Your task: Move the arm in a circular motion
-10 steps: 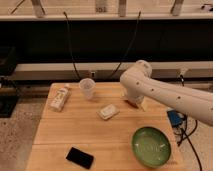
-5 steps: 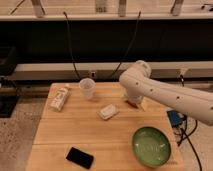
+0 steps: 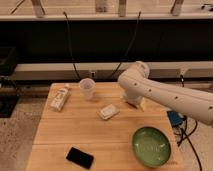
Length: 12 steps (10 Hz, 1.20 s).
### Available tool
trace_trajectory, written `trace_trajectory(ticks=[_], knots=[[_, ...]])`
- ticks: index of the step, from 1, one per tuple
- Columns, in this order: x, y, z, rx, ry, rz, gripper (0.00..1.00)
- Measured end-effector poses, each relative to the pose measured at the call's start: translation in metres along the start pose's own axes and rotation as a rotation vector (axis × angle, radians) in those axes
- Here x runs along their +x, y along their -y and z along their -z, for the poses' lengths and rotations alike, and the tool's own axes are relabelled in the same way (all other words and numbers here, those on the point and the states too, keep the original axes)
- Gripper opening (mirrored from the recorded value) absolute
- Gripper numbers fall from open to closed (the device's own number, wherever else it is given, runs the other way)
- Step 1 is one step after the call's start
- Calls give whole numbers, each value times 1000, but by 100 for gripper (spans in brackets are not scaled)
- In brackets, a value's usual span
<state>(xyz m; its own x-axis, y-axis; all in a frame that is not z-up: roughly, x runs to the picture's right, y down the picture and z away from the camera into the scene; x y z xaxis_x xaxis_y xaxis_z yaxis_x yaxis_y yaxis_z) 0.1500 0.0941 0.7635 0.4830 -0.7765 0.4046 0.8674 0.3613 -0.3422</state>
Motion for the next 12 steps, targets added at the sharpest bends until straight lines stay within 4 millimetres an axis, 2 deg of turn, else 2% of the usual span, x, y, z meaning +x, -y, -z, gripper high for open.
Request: trace_trajectory(ticks=[12], knots=[[-16,1,-3,-10,21,131,80]])
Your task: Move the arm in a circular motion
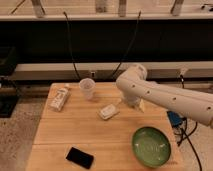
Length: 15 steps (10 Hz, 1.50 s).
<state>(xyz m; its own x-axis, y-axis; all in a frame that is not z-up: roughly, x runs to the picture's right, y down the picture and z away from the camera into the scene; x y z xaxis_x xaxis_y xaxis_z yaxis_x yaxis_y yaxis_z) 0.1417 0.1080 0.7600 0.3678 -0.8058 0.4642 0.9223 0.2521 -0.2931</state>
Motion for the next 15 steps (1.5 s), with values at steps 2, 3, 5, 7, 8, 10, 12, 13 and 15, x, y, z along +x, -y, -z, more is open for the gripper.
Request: trace_trajectory(ticks=[2,3,5,7,8,10,12,13,15], knots=[[-3,0,0,-1,2,20,80],[-6,6,1,0,3,40,80],[-9,7,0,-2,7,62,80],[-12,8,-1,-4,11,89,80],[-13,12,-1,-3,12,102,80],[-15,18,-3,-4,16,132,80],[-14,18,-5,-5,19,153,80],[-15,21,-6,-7,21,168,80],[-16,28,-8,-6,23,192,80]])
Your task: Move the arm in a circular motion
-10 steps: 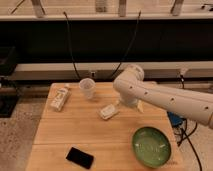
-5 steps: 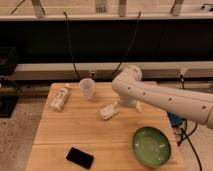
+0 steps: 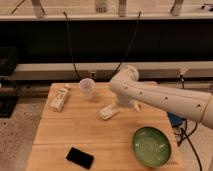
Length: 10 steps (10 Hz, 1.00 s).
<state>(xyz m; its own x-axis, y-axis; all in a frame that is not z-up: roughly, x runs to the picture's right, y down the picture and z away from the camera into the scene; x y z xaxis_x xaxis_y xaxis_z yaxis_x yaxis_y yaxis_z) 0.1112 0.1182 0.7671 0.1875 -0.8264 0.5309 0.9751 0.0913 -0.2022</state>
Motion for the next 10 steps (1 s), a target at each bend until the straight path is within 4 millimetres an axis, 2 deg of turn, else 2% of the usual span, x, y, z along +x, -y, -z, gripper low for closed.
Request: trace_trajectory(ticks=[4,7,10], knots=[[0,6,-4,-3,6,42,80],[-2,21,-5,-3,10,70,80],[0,22,-10,-5,16,95,80]])
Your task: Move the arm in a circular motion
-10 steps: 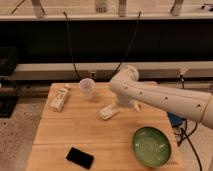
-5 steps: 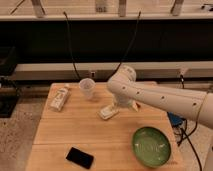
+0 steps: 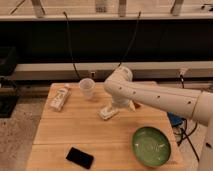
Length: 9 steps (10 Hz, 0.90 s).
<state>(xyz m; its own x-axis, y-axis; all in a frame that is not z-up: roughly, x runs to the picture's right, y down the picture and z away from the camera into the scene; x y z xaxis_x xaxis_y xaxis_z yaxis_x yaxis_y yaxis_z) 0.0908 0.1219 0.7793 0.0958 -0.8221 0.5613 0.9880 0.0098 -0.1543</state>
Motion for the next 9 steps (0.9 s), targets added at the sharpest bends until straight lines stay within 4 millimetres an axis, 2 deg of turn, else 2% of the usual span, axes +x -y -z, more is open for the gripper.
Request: trace_trajectory(ticks=[4,9], knots=[[6,-5,-5,0,9,13,80],[12,-2,-10,0,18,33,80]])
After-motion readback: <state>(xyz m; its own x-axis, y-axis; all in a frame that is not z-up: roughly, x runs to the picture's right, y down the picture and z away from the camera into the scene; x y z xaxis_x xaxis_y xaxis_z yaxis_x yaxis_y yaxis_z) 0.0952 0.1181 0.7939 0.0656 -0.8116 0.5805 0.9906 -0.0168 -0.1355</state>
